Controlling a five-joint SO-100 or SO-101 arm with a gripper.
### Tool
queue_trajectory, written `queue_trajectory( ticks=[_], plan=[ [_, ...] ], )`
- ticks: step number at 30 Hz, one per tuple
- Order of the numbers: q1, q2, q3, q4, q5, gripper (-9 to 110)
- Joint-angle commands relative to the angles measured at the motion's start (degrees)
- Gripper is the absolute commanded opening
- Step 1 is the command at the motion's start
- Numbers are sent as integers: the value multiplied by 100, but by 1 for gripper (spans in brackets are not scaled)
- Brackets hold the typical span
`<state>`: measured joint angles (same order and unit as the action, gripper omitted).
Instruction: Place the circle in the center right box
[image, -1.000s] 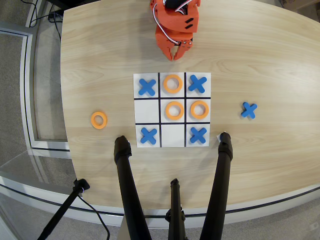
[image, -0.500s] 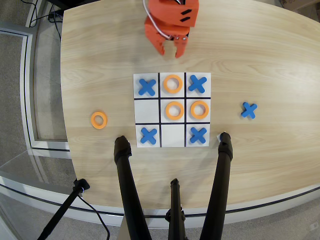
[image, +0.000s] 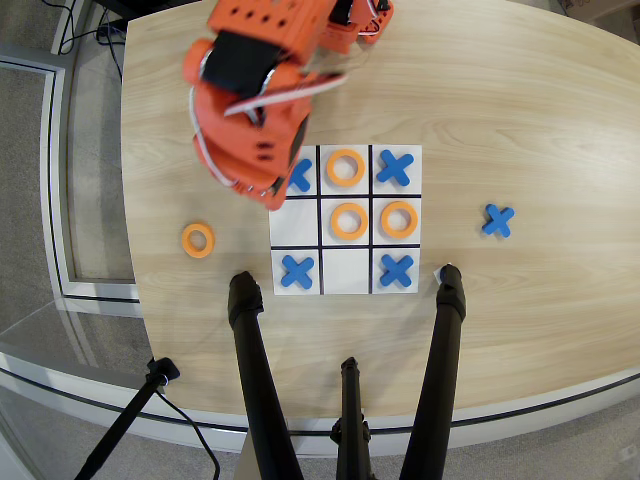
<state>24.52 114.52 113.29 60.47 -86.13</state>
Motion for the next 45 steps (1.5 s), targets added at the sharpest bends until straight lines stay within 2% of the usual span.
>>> queue_trajectory(
  ticks=[1, 11, 26, 34, 45],
  plan=[
    [246, -703, -861, -132, -53, 13],
    [650, -2786, -2751, -229, -193, 19],
    [853, -4737, -3568, -1081, -193, 19],
    [976, -5291, -4148, -1063, -193, 19],
    [976, -5458, -4113, -1055, -167, 18]
  ],
)
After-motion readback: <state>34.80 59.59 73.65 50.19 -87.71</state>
